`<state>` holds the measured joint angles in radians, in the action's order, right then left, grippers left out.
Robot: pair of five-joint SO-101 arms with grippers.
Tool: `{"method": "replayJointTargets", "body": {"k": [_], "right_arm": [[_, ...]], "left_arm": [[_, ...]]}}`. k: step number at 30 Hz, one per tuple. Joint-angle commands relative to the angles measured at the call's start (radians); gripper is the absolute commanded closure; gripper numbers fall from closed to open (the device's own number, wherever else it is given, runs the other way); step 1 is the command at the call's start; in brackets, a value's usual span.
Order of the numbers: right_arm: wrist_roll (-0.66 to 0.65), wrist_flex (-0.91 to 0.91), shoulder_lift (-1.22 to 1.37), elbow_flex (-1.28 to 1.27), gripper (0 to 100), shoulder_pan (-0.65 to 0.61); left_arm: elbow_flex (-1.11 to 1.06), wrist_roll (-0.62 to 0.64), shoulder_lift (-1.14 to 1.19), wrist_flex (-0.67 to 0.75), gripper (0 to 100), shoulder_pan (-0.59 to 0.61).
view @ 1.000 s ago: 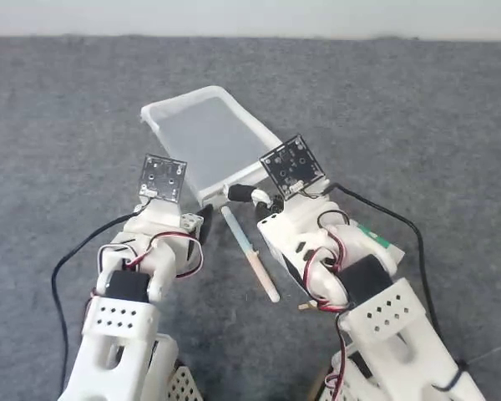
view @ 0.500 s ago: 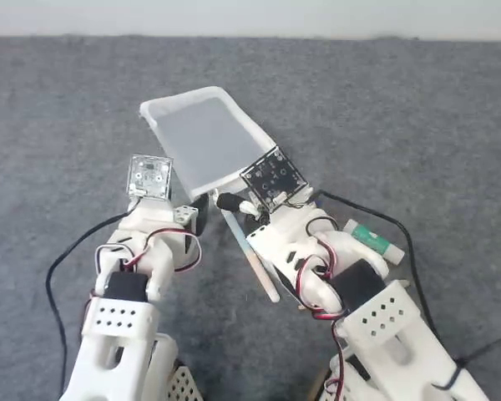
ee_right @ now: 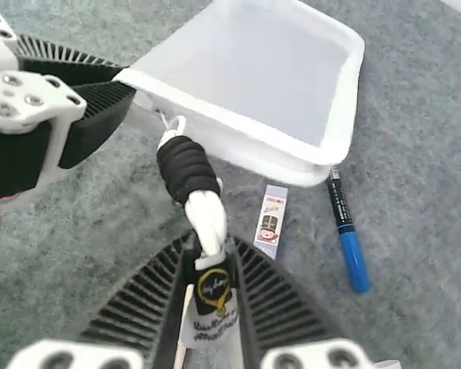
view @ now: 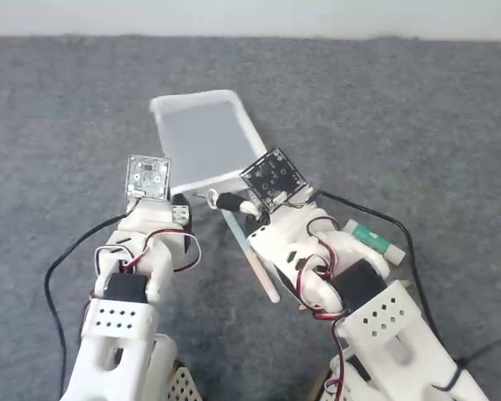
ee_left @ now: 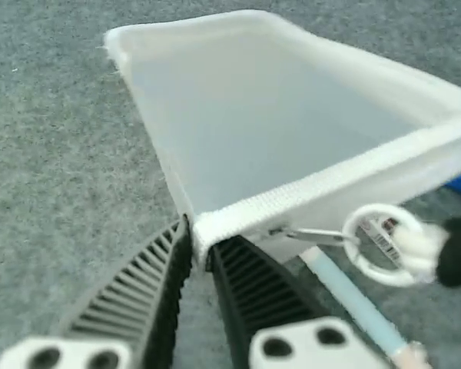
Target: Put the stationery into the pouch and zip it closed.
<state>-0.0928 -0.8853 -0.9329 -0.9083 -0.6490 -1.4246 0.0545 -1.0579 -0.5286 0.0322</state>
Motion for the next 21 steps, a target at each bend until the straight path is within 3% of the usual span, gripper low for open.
{"method": "replayJointTargets", "body": {"k": [1, 6, 21], "right_arm": [[-0.009, -0.004, -0.039, 0.044, 99.3, 0.050], [-0.008, -0.004, -0.039, 0.040, 99.3, 0.094], [-0.006, -0.082, -0.148, 0.035, 99.3, 0.232]], "left_arm": [[0.054, 0.012, -0.031, -0.006, 99, 0.048], [0.116, 0.012, -0.029, -0.118, 99, 0.066], [0.157, 0.008, -0.023, -0.187, 99, 0.068]]}}
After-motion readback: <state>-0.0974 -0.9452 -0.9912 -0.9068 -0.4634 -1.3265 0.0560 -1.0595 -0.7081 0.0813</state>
